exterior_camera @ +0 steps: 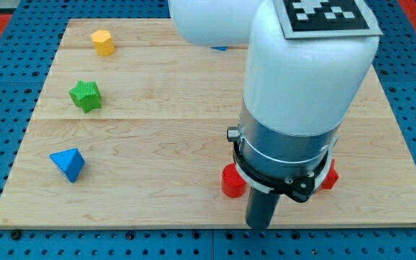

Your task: Move the arm right to the red star

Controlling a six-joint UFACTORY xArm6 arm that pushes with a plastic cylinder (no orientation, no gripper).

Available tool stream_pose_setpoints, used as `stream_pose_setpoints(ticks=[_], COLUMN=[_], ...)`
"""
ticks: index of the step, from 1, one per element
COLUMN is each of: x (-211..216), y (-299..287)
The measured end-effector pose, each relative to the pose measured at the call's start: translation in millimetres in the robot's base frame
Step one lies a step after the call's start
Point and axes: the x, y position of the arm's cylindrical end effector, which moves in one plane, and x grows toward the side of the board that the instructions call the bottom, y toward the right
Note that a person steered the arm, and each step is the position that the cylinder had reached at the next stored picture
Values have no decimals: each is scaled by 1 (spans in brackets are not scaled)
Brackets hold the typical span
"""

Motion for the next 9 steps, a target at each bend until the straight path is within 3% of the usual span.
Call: stream_pose_setpoints(ticks=[4,5,6,7,9], x=[0,0,0,-26,-49], y=[8,35,120,168,165])
